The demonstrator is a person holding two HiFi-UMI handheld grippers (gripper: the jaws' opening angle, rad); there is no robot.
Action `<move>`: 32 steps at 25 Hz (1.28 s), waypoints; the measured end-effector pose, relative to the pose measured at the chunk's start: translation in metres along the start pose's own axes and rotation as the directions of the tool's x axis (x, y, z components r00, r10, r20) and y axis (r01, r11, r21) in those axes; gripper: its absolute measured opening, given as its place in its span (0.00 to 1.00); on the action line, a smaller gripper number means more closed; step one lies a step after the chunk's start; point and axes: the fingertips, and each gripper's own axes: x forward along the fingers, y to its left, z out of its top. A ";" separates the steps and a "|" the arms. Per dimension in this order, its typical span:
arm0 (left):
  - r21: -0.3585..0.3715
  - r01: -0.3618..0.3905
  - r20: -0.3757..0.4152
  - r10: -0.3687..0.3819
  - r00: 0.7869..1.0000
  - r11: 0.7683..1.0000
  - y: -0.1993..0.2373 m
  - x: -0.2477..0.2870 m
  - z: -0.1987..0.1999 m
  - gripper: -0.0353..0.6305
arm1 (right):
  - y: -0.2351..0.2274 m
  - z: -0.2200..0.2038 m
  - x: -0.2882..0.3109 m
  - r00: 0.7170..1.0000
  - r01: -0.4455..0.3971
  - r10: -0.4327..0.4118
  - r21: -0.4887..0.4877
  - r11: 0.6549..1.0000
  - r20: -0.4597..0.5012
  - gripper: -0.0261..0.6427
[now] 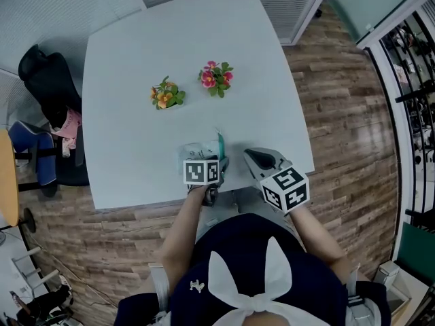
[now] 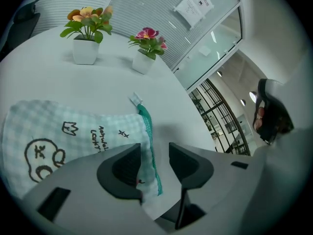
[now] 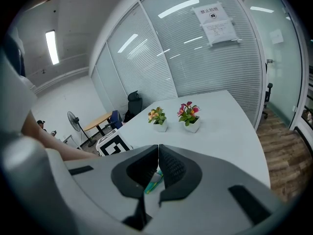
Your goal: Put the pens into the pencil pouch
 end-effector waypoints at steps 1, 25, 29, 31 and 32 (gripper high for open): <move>0.003 0.002 0.002 -0.002 1.000 1.000 -0.001 -0.001 0.001 0.32 | 0.000 0.000 0.000 1.000 0.000 0.000 0.000 1.000 0.001 0.05; 0.010 -0.039 0.353 0.033 0.935 0.999 -0.017 -0.110 0.080 0.19 | 0.010 0.021 0.017 0.999 -0.045 0.046 -0.054 0.998 0.020 0.05; 0.059 -0.053 0.393 0.026 0.919 0.997 -0.027 -0.126 0.086 0.13 | 0.015 0.023 0.019 0.998 -0.058 0.060 -0.067 0.996 0.017 0.05; 0.080 -0.047 0.407 0.011 0.913 0.996 -0.033 -0.132 0.089 0.12 | 0.017 0.025 0.021 0.998 -0.065 0.066 -0.072 0.995 0.016 0.05; 0.090 -0.046 0.413 0.005 0.911 0.995 -0.035 -0.134 0.090 0.11 | 0.017 0.025 0.021 0.997 -0.068 0.070 -0.074 0.995 0.017 0.05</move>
